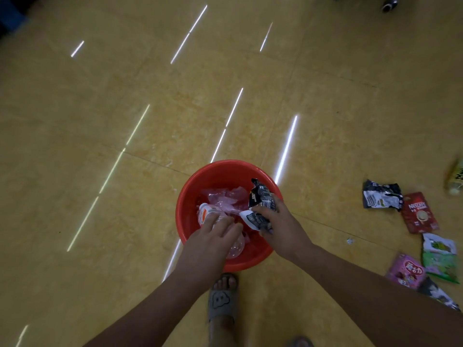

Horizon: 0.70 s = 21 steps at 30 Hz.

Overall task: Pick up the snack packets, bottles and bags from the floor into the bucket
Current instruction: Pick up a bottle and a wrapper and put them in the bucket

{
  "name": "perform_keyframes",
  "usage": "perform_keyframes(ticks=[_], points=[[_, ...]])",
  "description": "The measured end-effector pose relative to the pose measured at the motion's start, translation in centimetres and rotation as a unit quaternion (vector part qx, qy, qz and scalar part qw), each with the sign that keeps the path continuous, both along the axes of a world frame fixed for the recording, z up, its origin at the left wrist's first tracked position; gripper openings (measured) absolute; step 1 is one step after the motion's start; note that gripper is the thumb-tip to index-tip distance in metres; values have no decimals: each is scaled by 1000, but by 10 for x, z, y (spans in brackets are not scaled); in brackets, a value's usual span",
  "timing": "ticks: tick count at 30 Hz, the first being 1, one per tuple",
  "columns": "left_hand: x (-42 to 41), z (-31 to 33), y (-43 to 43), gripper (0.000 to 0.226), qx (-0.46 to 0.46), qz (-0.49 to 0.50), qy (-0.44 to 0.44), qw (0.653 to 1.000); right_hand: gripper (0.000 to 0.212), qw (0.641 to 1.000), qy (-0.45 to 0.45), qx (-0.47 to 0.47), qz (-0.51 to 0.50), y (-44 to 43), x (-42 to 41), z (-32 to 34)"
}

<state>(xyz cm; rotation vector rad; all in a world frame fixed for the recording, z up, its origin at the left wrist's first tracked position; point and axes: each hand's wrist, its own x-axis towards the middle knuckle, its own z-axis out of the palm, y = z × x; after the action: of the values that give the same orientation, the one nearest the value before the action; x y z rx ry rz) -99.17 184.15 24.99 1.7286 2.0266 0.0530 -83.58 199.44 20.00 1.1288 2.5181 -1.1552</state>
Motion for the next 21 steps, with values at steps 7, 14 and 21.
perform_keyframes(ticks=[7, 14, 21], points=[[-1, -32, -6, 72, -48, 6, -51, 998, 58, 998, -58, -14, 2, 3, -23, -32], [1, -61, 5, 78, -105, 17, -75, 992, 58, 998, -62, -13, 21, 13, -44, -54], [-5, -69, 8, 77, -124, -9, -32, 992, 59, 998, -58, -24, 17, 19, -54, -75]])
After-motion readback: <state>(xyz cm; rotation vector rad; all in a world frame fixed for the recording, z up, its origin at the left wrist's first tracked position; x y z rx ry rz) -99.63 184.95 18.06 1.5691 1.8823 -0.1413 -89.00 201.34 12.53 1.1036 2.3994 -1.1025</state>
